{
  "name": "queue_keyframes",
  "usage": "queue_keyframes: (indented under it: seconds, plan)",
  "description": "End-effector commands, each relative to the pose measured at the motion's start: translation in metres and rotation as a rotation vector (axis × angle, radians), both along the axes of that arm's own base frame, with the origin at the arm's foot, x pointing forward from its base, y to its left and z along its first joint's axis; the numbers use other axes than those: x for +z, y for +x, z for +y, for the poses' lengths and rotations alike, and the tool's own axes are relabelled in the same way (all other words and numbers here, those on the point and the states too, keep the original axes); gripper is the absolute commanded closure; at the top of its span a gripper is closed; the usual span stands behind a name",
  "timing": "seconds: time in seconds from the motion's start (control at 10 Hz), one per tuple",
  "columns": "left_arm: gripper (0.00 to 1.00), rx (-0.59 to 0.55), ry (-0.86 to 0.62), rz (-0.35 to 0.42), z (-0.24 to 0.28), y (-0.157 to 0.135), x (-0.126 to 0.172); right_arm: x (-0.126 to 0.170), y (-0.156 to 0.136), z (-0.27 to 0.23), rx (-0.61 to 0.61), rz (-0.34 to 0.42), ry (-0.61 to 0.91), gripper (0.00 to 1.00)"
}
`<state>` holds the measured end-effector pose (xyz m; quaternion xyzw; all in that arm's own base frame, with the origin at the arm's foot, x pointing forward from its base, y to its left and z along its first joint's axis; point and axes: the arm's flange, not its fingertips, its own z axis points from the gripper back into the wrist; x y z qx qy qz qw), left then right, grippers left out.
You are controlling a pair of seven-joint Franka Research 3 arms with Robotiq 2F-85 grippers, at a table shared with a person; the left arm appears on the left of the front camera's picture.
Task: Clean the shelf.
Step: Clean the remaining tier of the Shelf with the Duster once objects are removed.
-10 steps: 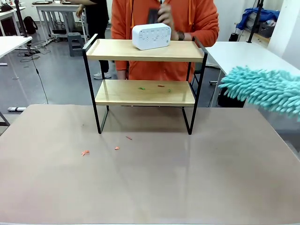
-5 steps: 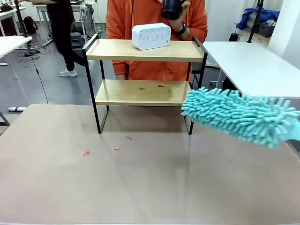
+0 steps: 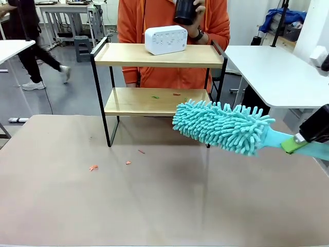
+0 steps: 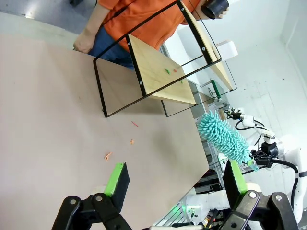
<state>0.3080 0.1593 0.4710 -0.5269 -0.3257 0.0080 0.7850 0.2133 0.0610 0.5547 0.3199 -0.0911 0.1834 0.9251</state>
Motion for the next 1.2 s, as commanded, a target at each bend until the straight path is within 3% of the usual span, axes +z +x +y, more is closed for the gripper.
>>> queue_keyframes:
  seconds: [0.0, 0.2, 0.4, 0.6, 0.8, 1.1]
  plan:
    - [0.0, 0.002, -0.011, -0.031, -0.003, 0.001, 0.0, -0.003, 0.003, 0.003, 0.005, 0.009, -0.002, 0.88]
    - [0.0, 0.002, -0.011, -0.031, -0.003, 0.001, 0.0, -0.003, 0.031, 0.025, -0.023, -0.116, 0.025, 0.88]
    - [0.0, 0.002, -0.011, -0.031, -0.003, 0.001, 0.0, -0.008, 0.057, 0.04, -0.098, -0.181, 0.0, 0.88]
    - [0.0, 0.002, -0.011, -0.031, -0.003, 0.001, 0.0, -0.017, 0.082, 0.055, -0.166, -0.186, -0.041, 0.88]
    - [0.0, 0.002, -0.011, -0.031, -0.003, 0.001, 0.0, -0.024, 0.109, 0.068, -0.271, -0.275, -0.03, 0.88]
    - [0.0, 0.002, -0.011, -0.031, -0.003, 0.001, 0.0, -0.051, 0.137, 0.081, -0.315, -0.231, -0.086, 0.88]
